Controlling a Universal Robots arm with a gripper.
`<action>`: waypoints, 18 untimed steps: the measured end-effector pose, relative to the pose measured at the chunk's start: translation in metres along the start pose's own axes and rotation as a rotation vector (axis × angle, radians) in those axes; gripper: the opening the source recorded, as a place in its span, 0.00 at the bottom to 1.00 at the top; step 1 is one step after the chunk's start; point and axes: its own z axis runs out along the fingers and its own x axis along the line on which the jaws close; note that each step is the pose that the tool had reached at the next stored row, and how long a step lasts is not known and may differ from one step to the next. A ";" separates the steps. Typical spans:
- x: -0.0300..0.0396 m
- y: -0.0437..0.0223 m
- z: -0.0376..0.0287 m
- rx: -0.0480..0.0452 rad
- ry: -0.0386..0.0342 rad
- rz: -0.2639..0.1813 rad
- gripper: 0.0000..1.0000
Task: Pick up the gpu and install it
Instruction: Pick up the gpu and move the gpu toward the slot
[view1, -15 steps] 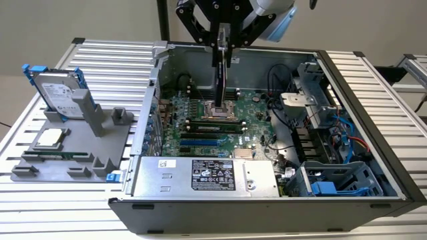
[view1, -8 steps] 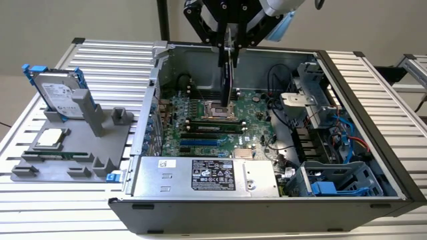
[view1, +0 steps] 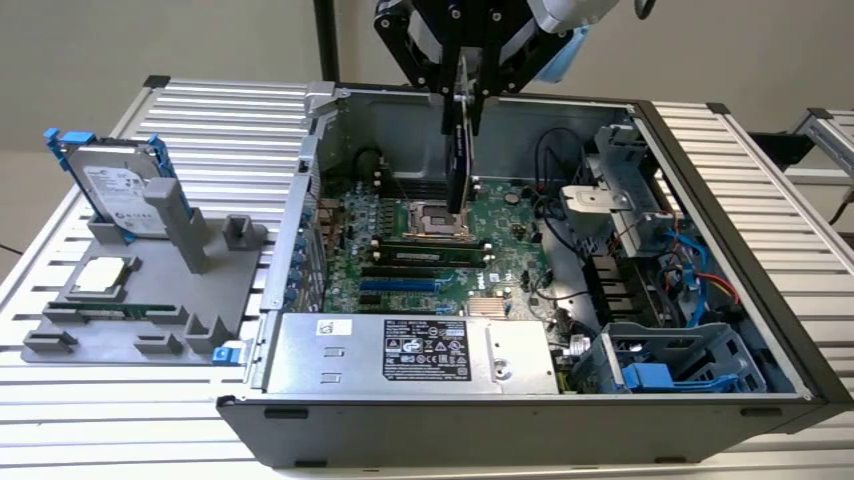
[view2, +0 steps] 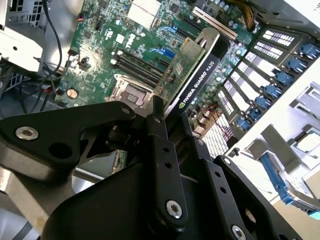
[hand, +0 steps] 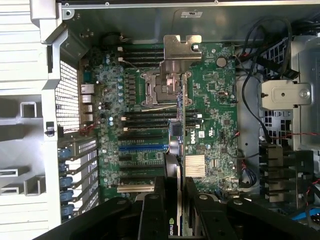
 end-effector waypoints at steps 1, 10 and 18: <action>0.0000 0.0000 0.0000 0.0000 0.0000 0.000 0.00; -0.0001 0.0000 0.0000 -0.0005 0.0006 -0.012 0.00; 0.0000 0.0000 -0.0001 -0.0013 0.0016 -0.032 0.00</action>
